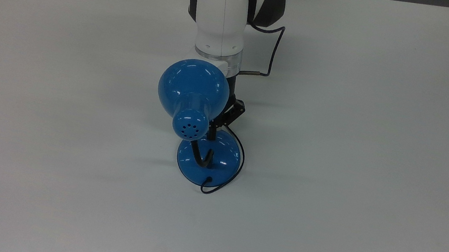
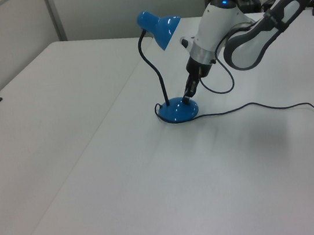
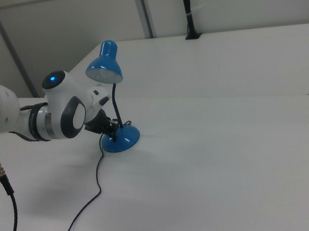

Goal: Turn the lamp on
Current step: 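Press down on the base switch with the gripper fingertips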

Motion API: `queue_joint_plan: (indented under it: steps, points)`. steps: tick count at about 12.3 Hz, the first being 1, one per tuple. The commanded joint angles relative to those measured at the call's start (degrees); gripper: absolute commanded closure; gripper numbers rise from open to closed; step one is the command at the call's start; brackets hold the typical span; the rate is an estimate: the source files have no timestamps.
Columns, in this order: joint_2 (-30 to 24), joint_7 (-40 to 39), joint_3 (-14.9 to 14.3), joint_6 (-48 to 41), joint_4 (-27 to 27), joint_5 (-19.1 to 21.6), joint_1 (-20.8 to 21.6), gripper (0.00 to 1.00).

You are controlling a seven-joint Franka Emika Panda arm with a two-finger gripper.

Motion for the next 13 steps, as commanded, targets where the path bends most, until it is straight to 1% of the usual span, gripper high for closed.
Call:
queue_joint_plan:
  steps: [1,6,9,10,11,13]
  points:
    - [0.7,0.0,-0.2,2.2,-0.5,0.2,0.1,1.0]
    - [1.4,0.0,-0.2,2.3,-0.4,0.1,0.0,1.0]
    - [-1.4,0.1,-0.2,1.4,-1.0,0.3,-0.1,0.99]
    - [-3.5,0.2,-0.3,-1.0,-1.8,0.4,-0.1,0.98]
    - [-5.2,0.1,-0.3,-6.2,-1.8,0.4,-0.2,0.97]
    - [-7.6,0.1,-0.3,-13.6,-1.8,0.4,-0.2,0.97]
